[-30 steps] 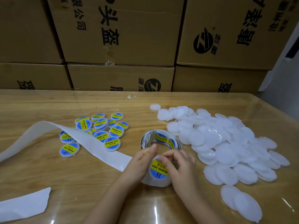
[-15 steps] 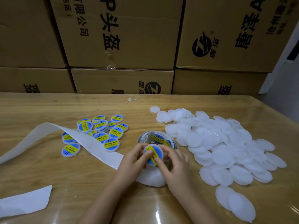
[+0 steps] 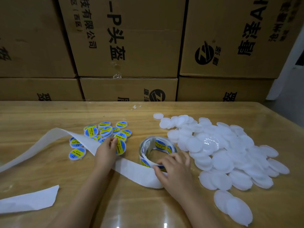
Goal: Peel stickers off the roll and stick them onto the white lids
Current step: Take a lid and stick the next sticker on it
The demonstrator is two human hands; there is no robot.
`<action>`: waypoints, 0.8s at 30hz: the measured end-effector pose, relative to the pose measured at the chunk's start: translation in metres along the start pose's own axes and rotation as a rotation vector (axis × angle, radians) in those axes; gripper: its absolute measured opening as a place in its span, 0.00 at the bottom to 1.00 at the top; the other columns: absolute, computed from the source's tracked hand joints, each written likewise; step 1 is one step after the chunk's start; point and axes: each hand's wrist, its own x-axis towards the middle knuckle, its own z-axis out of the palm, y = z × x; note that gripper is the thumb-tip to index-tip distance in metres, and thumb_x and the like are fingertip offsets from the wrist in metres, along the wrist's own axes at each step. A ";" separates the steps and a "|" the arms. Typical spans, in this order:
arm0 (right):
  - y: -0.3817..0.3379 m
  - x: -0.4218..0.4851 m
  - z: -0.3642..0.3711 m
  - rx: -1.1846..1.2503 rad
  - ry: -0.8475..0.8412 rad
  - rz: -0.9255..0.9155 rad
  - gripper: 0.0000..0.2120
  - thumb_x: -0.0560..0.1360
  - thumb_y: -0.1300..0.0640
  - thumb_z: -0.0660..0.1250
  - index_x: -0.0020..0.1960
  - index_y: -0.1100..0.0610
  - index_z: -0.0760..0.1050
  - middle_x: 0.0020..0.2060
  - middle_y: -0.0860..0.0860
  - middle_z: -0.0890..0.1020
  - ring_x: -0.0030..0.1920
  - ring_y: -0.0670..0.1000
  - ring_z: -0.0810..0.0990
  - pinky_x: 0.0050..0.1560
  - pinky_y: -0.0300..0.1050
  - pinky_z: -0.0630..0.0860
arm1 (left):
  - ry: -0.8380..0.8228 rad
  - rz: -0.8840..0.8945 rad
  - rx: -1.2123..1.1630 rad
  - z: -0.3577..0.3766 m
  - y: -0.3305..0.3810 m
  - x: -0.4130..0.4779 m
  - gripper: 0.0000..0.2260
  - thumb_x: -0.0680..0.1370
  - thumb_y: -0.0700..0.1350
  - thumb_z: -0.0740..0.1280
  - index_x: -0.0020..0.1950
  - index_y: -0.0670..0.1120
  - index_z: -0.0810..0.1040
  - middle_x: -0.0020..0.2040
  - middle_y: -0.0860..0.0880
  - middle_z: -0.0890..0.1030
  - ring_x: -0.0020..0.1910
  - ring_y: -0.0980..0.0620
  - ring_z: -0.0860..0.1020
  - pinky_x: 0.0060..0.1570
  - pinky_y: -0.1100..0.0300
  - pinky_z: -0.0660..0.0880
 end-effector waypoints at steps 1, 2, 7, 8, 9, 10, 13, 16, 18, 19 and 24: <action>0.002 0.000 0.000 0.003 0.024 0.000 0.11 0.72 0.45 0.62 0.34 0.48 0.74 0.32 0.39 0.77 0.42 0.46 0.75 0.64 0.53 0.60 | -0.001 0.009 0.033 0.000 0.000 0.007 0.10 0.81 0.49 0.59 0.49 0.46 0.76 0.40 0.47 0.78 0.43 0.46 0.75 0.40 0.54 0.66; 0.004 0.000 -0.001 0.007 0.054 0.003 0.12 0.72 0.46 0.62 0.33 0.49 0.73 0.30 0.39 0.76 0.40 0.46 0.74 0.64 0.53 0.61 | -0.005 0.027 0.065 -0.001 0.001 0.014 0.09 0.81 0.49 0.59 0.47 0.47 0.75 0.39 0.48 0.78 0.43 0.46 0.75 0.39 0.55 0.65; 0.011 0.000 0.000 0.031 0.098 0.027 0.14 0.72 0.46 0.63 0.30 0.49 0.71 0.27 0.40 0.74 0.38 0.45 0.72 0.62 0.50 0.62 | -0.055 0.135 0.324 0.005 0.003 0.038 0.10 0.80 0.52 0.61 0.49 0.46 0.76 0.43 0.44 0.80 0.48 0.42 0.75 0.42 0.52 0.68; 0.012 0.000 0.001 0.035 0.092 0.028 0.14 0.72 0.46 0.63 0.30 0.49 0.71 0.27 0.40 0.74 0.38 0.45 0.73 0.62 0.50 0.62 | -0.047 0.173 0.411 0.006 0.003 0.039 0.12 0.79 0.52 0.62 0.53 0.45 0.77 0.46 0.43 0.81 0.52 0.40 0.74 0.46 0.50 0.69; 0.012 0.000 0.001 0.037 0.085 0.028 0.14 0.72 0.46 0.63 0.30 0.49 0.71 0.27 0.40 0.74 0.39 0.45 0.74 0.62 0.50 0.62 | -0.038 0.209 0.494 0.006 0.002 0.039 0.14 0.79 0.52 0.63 0.57 0.44 0.77 0.50 0.42 0.80 0.54 0.39 0.73 0.51 0.49 0.68; 0.013 0.000 0.001 0.032 0.090 0.023 0.14 0.72 0.46 0.62 0.30 0.49 0.70 0.27 0.40 0.74 0.39 0.45 0.74 0.62 0.50 0.61 | -0.026 0.239 0.550 0.005 0.001 0.038 0.15 0.78 0.52 0.64 0.59 0.43 0.76 0.53 0.41 0.79 0.56 0.39 0.72 0.54 0.49 0.67; 0.017 0.001 0.001 0.036 0.110 0.019 0.15 0.72 0.47 0.62 0.29 0.51 0.69 0.25 0.41 0.72 0.36 0.45 0.73 0.59 0.48 0.63 | -0.015 0.328 0.569 -0.003 0.002 0.023 0.12 0.78 0.51 0.66 0.53 0.44 0.80 0.52 0.43 0.79 0.55 0.39 0.73 0.50 0.47 0.68; 0.019 0.003 0.002 0.056 0.126 0.022 0.17 0.73 0.48 0.61 0.27 0.52 0.68 0.23 0.42 0.70 0.33 0.46 0.71 0.54 0.47 0.64 | -0.056 0.553 0.620 -0.013 -0.005 -0.004 0.17 0.78 0.54 0.58 0.46 0.47 0.82 0.49 0.49 0.81 0.50 0.42 0.77 0.49 0.49 0.68; 0.021 0.004 0.002 0.072 0.120 -0.004 0.19 0.73 0.48 0.61 0.26 0.54 0.67 0.22 0.43 0.69 0.32 0.46 0.71 0.53 0.47 0.64 | -0.171 0.608 0.719 -0.019 -0.005 -0.020 0.26 0.76 0.60 0.47 0.53 0.51 0.81 0.57 0.54 0.79 0.56 0.47 0.76 0.56 0.49 0.66; 0.022 0.004 0.002 0.077 0.117 -0.009 0.19 0.73 0.49 0.61 0.26 0.55 0.66 0.22 0.43 0.68 0.32 0.46 0.71 0.53 0.46 0.63 | -0.222 0.593 0.783 -0.020 -0.006 -0.024 0.28 0.76 0.61 0.44 0.60 0.53 0.79 0.63 0.55 0.76 0.62 0.48 0.73 0.61 0.49 0.63; 0.028 0.002 -0.004 0.142 0.133 -0.049 0.21 0.73 0.50 0.62 0.24 0.56 0.63 0.21 0.42 0.65 0.30 0.49 0.71 0.52 0.45 0.63 | -0.402 0.449 0.893 -0.017 -0.016 -0.026 0.26 0.81 0.61 0.45 0.77 0.55 0.51 0.77 0.60 0.49 0.76 0.51 0.49 0.72 0.45 0.45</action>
